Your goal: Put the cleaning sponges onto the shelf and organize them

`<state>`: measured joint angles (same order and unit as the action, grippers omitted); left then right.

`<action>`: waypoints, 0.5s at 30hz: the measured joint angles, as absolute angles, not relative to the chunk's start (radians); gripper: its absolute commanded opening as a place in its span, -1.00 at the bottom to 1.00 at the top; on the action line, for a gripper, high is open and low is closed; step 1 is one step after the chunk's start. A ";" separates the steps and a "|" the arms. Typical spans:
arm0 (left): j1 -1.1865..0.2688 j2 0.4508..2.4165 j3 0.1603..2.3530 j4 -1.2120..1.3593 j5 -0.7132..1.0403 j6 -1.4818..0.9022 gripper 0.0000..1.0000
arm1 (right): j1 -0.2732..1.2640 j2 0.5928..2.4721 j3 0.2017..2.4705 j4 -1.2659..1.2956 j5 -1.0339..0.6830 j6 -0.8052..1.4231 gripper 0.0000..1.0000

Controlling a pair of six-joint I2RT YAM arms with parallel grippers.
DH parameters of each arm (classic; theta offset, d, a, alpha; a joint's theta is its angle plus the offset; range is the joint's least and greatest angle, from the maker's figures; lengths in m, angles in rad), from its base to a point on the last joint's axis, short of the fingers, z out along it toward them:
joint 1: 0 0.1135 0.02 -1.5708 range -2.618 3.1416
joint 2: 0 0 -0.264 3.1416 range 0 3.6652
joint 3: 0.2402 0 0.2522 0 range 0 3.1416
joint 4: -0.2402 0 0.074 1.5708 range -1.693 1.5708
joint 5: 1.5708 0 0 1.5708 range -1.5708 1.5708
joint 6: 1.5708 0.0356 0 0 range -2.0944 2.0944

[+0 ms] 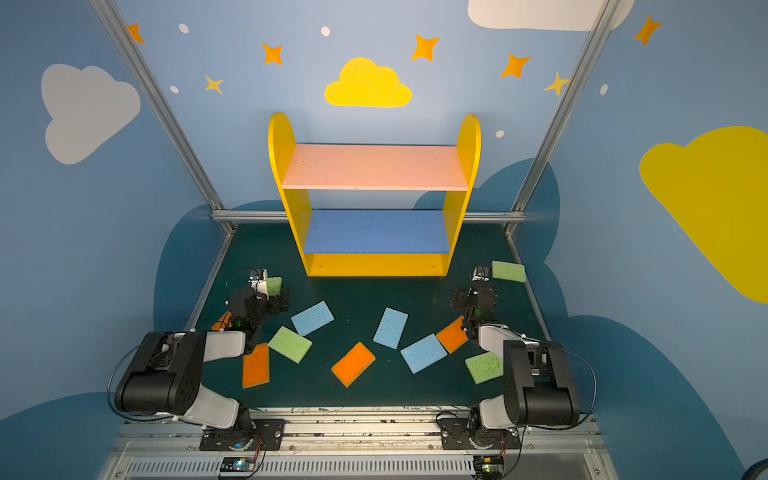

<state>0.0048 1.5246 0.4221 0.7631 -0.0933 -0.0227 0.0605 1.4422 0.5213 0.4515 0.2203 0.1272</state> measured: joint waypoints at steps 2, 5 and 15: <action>0.000 1.525 0.422 0.764 -0.102 -0.023 0.99 | 0.061 1.442 0.521 0.452 0.221 0.127 0.80; -0.013 1.525 0.413 0.778 -0.125 -0.023 0.99 | 0.062 1.442 0.521 0.452 0.226 0.127 0.80; -0.036 1.512 0.410 0.741 -0.213 -0.027 0.99 | 0.099 1.442 0.499 0.461 0.297 0.133 0.80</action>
<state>-0.0357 1.5120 0.4095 0.7410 -0.2131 -0.0273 0.0986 1.4418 0.4992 0.4610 0.2974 0.1326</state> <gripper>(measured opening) 0.997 0.905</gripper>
